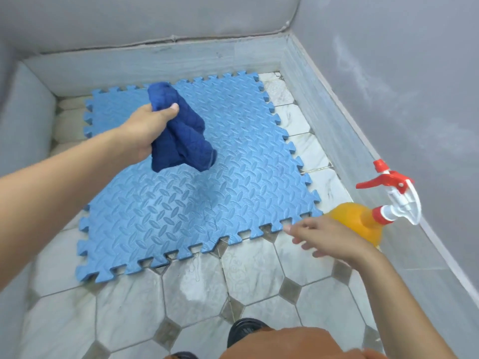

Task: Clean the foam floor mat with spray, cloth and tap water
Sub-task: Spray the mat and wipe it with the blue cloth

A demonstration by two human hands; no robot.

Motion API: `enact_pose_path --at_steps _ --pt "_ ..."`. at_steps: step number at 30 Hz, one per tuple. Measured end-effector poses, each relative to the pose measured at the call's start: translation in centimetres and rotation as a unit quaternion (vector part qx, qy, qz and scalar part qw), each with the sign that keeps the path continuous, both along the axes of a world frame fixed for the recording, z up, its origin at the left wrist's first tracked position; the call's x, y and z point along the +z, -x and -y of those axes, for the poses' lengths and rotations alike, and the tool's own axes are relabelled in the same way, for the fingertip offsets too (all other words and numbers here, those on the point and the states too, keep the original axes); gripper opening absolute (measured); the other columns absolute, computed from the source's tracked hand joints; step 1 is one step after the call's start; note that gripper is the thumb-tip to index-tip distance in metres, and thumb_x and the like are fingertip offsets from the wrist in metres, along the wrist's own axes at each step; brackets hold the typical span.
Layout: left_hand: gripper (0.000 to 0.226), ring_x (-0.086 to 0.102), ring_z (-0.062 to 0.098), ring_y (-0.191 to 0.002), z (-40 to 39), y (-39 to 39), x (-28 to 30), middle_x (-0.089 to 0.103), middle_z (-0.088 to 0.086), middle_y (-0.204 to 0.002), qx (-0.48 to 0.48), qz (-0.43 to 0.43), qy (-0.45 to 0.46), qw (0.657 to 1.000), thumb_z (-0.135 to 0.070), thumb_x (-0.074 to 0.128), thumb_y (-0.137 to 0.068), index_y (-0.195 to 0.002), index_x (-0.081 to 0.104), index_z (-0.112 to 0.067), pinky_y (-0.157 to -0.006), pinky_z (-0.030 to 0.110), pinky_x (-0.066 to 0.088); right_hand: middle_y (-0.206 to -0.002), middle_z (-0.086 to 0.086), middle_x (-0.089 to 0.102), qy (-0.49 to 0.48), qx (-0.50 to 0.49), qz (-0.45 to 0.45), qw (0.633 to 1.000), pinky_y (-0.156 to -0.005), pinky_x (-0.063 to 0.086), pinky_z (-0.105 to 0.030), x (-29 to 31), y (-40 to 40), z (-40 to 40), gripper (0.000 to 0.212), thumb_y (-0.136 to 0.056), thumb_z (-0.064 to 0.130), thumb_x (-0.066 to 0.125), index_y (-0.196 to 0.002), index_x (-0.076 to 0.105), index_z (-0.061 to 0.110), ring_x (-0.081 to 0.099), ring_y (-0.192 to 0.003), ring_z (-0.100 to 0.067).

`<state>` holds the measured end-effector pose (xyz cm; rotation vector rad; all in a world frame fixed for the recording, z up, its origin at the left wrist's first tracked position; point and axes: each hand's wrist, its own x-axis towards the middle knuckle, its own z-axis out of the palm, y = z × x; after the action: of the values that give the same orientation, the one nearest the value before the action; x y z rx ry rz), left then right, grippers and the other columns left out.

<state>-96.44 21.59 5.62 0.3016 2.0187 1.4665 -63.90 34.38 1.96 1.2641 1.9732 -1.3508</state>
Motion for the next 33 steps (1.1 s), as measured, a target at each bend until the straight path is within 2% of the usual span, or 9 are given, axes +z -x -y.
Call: enact_pose_path --at_steps 5,10,14,18,24,26,29,31,33 --pt "0.010 0.067 0.013 -0.087 1.4 0.1 0.5 0.068 0.000 -0.092 -0.021 -0.015 -0.047 0.999 -0.014 0.066 -0.092 -0.088 0.059 -0.020 -0.079 0.027 0.055 -0.128 -0.002 0.061 0.186 -0.153 -0.257 0.936 -0.101 0.049 -0.042 -0.8 12.1 -0.3 0.062 -0.076 0.061 0.068 -0.128 0.053 0.030 0.056 -0.122 -0.020" --pt "0.009 0.069 0.011 -0.084 3.3 0.1 0.7 0.069 0.001 -0.094 -0.038 0.009 -0.083 0.996 -0.010 0.067 -0.090 -0.093 0.061 -0.016 -0.081 0.026 0.058 -0.120 -0.002 0.064 0.320 -0.098 -0.248 0.909 -0.102 0.045 -0.046 -1.9 20.0 0.9 0.075 -0.081 0.068 0.057 -0.134 0.045 0.017 0.064 -0.105 -0.022" --pt "0.016 0.069 0.016 -0.091 5.3 1.0 -0.3 0.069 0.006 -0.101 -0.004 0.018 -0.093 0.996 -0.010 0.068 -0.089 -0.104 0.061 -0.011 -0.086 0.030 0.057 -0.098 -0.001 0.073 0.344 -0.047 -0.272 0.897 -0.081 0.055 -0.034 -1.9 22.8 2.2 0.030 -0.094 0.037 0.055 -0.113 0.063 0.015 0.070 -0.089 -0.018" --pt "0.015 0.070 0.012 -0.077 7.1 3.0 -2.7 0.070 0.004 -0.094 0.048 0.044 -0.074 0.995 -0.015 0.069 -0.090 -0.102 0.061 -0.011 -0.073 0.027 0.060 -0.112 -0.011 0.071 0.347 -0.089 -0.285 0.889 -0.081 0.058 -0.035 -2.9 25.9 1.9 0.033 -0.092 0.018 0.056 -0.123 0.063 0.007 0.070 -0.095 -0.024" --pt "0.021 0.067 0.014 -0.065 8.8 6.9 -7.1 0.064 0.007 -0.087 0.163 0.082 -0.053 0.982 -0.016 0.060 -0.097 -0.115 0.050 -0.011 -0.063 0.026 0.059 -0.090 -0.007 0.070 0.214 -0.196 -0.359 0.887 -0.069 0.059 -0.035 -3.1 30.7 -1.3 0.008 -0.091 0.013 0.061 -0.098 0.061 0.015 0.070 -0.078 -0.021" --pt "0.020 0.064 0.020 -0.081 9.3 8.0 -9.9 0.064 0.007 -0.093 0.153 0.004 0.036 0.988 -0.020 0.057 -0.098 -0.117 0.053 -0.013 -0.077 0.035 0.057 -0.086 0.001 0.069 0.101 -0.135 -0.381 0.909 -0.079 0.055 -0.032 -3.4 31.8 -1.9 0.007 -0.091 0.015 0.063 -0.090 0.062 0.022 0.067 -0.080 -0.013" --pt "0.041 0.051 0.027 -0.129 10.7 9.3 -14.3 0.055 0.012 -0.139 0.038 -0.188 0.241 0.951 -0.027 0.052 -0.100 -0.137 0.050 -0.010 -0.109 0.037 0.037 -0.079 0.011 0.067 -0.076 0.068 -0.350 0.931 -0.076 0.045 -0.020 -4.7 32.4 -1.2 0.018 -0.095 0.034 0.060 -0.079 0.065 0.027 0.061 -0.073 0.002" --pt "0.057 0.020 0.028 -0.149 11.7 9.5 -17.0 0.023 0.012 -0.161 -0.037 -0.236 0.331 0.913 -0.036 0.042 -0.102 -0.152 0.029 -0.012 -0.120 0.040 0.015 -0.107 0.006 0.072 -0.182 0.198 -0.329 0.905 -0.095 0.042 -0.030 -7.4 32.9 -0.9 0.028 -0.096 0.048 0.052 -0.094 0.072 0.030 0.060 -0.103 -0.004" --pt "0.068 -0.005 0.027 -0.152 12.5 9.3 -19.2 -0.005 0.008 -0.165 -0.102 -0.257 0.419 0.865 -0.052 0.024 -0.102 -0.157 0.005 -0.018 -0.121 0.047 0.001 -0.155 0.006 0.038 -0.276 0.323 -0.234 0.875 -0.116 0.017 -0.053 -10.2 33.4 -0.9 0.043 -0.094 0.060 0.043 -0.132 0.054 0.043 0.028 -0.144 -0.020"
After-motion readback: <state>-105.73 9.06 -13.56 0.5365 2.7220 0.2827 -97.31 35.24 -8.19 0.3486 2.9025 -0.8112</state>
